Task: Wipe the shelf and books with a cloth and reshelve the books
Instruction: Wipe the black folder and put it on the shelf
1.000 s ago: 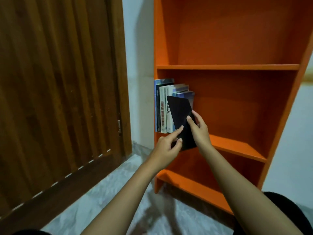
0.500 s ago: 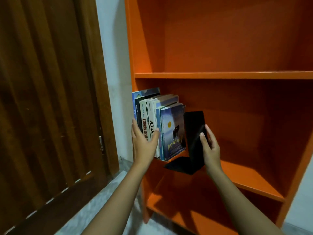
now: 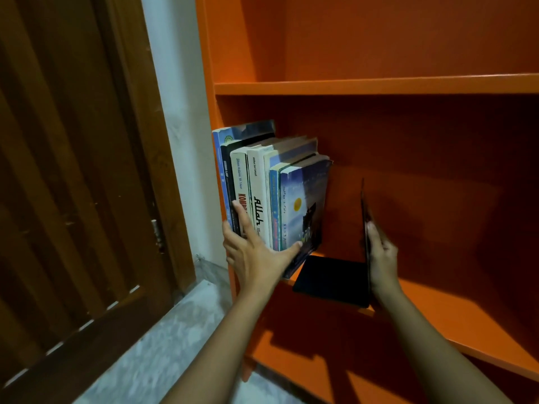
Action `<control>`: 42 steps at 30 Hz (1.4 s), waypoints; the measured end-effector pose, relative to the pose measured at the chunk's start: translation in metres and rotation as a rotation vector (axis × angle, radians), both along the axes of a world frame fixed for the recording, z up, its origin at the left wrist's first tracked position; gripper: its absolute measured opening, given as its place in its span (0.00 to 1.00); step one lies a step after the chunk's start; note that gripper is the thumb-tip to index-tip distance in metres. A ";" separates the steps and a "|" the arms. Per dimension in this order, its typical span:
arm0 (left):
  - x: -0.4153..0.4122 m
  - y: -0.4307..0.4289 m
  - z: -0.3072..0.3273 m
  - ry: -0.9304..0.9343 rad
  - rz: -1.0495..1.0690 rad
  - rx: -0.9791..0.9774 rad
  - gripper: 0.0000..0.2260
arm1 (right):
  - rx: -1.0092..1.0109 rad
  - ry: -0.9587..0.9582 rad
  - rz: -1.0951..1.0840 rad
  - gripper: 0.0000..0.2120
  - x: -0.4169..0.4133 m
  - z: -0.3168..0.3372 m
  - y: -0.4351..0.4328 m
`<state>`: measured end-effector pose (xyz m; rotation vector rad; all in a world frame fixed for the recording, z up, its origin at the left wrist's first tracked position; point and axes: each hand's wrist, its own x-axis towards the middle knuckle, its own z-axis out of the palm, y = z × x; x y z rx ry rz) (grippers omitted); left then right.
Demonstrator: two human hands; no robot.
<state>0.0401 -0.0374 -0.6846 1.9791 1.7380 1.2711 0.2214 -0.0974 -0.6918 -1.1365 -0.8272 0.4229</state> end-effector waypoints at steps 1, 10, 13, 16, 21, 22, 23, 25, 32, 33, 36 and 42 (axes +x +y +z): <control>0.001 0.001 0.000 -0.001 0.003 0.007 0.63 | 0.004 0.010 0.006 0.18 0.001 0.000 0.000; -0.007 0.004 0.010 -0.047 -0.018 0.061 0.63 | -0.013 0.070 0.050 0.12 -0.007 0.001 -0.014; -0.004 0.003 0.015 -0.048 -0.022 0.039 0.62 | 0.008 0.107 0.079 0.23 -0.014 0.003 -0.023; -0.003 0.000 0.019 -0.058 -0.013 0.019 0.63 | 0.024 0.082 0.095 0.35 -0.023 0.005 -0.031; -0.003 -0.003 0.018 -0.062 -0.012 -0.015 0.64 | 0.019 0.082 0.083 0.39 -0.026 0.005 -0.034; -0.003 -0.004 0.018 -0.064 -0.014 -0.021 0.63 | 0.016 0.080 0.088 0.43 -0.025 0.004 -0.034; -0.001 -0.005 0.017 -0.066 -0.013 -0.021 0.63 | 0.020 0.081 0.093 0.44 -0.025 0.003 -0.034; 0.002 -0.008 0.012 -0.085 -0.003 -0.012 0.62 | 0.027 0.082 0.096 0.41 -0.025 0.002 -0.033; 0.009 -0.005 0.004 -0.208 0.028 -0.050 0.65 | 0.066 0.052 0.121 0.29 -0.027 0.004 -0.034; 0.008 -0.004 0.004 -0.202 0.011 -0.061 0.65 | 0.066 0.049 0.116 0.31 -0.028 0.004 -0.033; 0.007 -0.001 0.006 -0.220 -0.027 -0.078 0.66 | 0.066 0.042 0.117 0.34 -0.027 0.003 -0.031; 0.010 0.003 0.008 -0.326 -0.037 -0.043 0.65 | 0.076 0.032 0.111 0.31 -0.025 0.000 -0.030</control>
